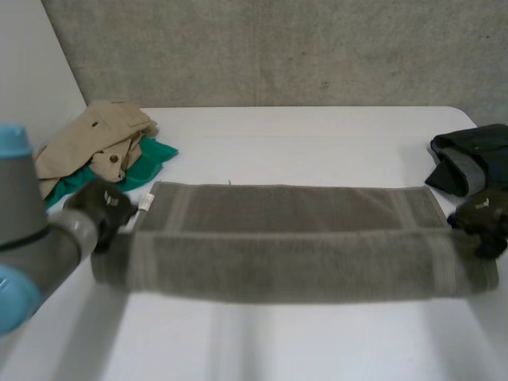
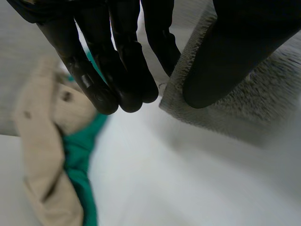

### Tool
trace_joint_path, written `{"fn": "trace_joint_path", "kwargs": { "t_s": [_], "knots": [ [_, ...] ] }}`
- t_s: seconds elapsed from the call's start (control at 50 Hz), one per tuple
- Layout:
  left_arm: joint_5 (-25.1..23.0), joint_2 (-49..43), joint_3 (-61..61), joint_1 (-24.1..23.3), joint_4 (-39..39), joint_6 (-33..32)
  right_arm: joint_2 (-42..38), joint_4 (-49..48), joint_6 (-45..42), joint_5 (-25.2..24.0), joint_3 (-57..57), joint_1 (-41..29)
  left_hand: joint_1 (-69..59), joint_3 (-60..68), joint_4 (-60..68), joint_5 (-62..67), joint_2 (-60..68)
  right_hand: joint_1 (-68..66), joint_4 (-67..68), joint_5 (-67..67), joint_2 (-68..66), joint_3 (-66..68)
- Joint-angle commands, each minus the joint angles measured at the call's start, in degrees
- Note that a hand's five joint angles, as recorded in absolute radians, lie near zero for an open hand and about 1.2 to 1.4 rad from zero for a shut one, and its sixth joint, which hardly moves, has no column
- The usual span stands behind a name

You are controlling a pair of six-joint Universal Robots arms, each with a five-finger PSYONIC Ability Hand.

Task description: Fold the laundry.

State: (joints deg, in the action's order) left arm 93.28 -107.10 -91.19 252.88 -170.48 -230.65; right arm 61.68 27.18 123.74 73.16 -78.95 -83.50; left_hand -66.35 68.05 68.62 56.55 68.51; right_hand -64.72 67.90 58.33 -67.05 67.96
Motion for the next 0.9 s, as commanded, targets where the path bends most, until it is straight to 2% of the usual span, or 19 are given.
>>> {"fn": "trace_joint_path", "kwargs": {
  "t_s": [0.02, 0.14, 0.34, 0.36, 0.38, 0.4, 0.42, 0.52, 0.58, 0.7, 0.8, 0.9],
  "knots": [
    [4.62, -12.86, 19.36, -2.83, -1.52, 9.42, -4.9, -10.65, 10.72, 1.37, 6.34, -2.63, -13.65, 11.95, 11.38, 13.45, 11.49, -15.28, 12.1, 11.67, -12.95, 12.04],
    [8.4, -22.6, 33.5, -4.84, -1.26, 11.1, -9.9, -16.0, 14.5, 4.7, 12.66, -5.09, -13.65, 11.95, 11.38, 13.45, 11.49, -15.28, 12.1, 11.67, -12.95, 12.04],
    [12.1, -36.15, 51.71, -6.61, 0.15, 8.99, -20.28, -18.92, 14.68, 9.89, 25.85, -8.61, -13.65, 11.95, 11.38, 13.45, 11.49, -15.28, 12.1, 11.67, -12.95, 12.04],
    [12.01, -37.03, 52.77, -6.78, 0.5, 8.99, -20.98, -18.83, 14.6, 10.25, 26.73, -8.96, -13.65, 11.95, 11.38, 13.45, 11.49, -8.26, 5.08, 4.66, -5.94, 5.02],
    [11.49, -38.26, 54.43, -7.31, 0.67, 9.08, -22.56, -18.66, 14.51, 11.21, 28.48, -9.84, 13.48, -15.17, -15.74, -13.68, -15.63, 47.43, -50.61, -51.03, 49.75, -50.67],
    [11.14, -38.71, 55.06, -7.66, 0.76, 9.16, -23.18, -18.57, 14.51, 11.74, 29.19, -10.37, 37.4, -39.09, -39.66, -37.59, -39.55, 54.72, -57.9, -58.33, 57.05, -57.96],
    [10.7, -39.06, 55.41, -8.1, 0.85, 9.34, -23.62, -18.39, 14.68, 12.44, 29.81, -10.81, 56.35, -58.05, -58.62, -56.55, -58.51, 54.72, -57.9, -58.33, 57.05, -57.96],
    [9.37, -37.93, 55.77, -10.04, 0.24, 10.57, -21.71, -15.24, 17.48, 15.17, 29.56, -11.78, 56.35, -58.05, -58.62, -56.55, -58.51, 54.72, -57.9, -58.33, 57.05, -57.96],
    [9.55, -35.12, 53.58, -10.04, 0.15, 12.23, -18.54, -12.77, 20.04, 13.95, 27.1, -11.43, 56.35, -58.05, -58.62, -56.55, -58.51, 54.72, -57.9, -58.33, 57.05, -57.96],
    [9.11, -29.49, 45.93, -9.86, -0.47, 15.31, -8.43, -9.16, 24.09, 6.04, 16.03, -8.18, 56.35, -58.05, -58.62, -56.55, -58.51, 54.72, -57.9, -58.33, 57.05, -57.96],
    [6.31, -23.96, 37.68, -9.95, -3.36, 17.68, -2.19, -8.98, 20.15, 0.86, 3.83, -3.09, 56.35, -58.05, -58.62, -56.55, -58.51, 54.72, -57.9, -58.33, 57.05, -57.96],
    [2.18, -20.43, 31.69, -10.74, -7.31, 21.11, -0.34, -12.67, 15.57, -2.14, -4.89, 1.66, 56.35, -58.05, -58.62, -56.55, -58.51, 54.72, -57.9, -58.33, 57.05, -57.96]
  ]
}}
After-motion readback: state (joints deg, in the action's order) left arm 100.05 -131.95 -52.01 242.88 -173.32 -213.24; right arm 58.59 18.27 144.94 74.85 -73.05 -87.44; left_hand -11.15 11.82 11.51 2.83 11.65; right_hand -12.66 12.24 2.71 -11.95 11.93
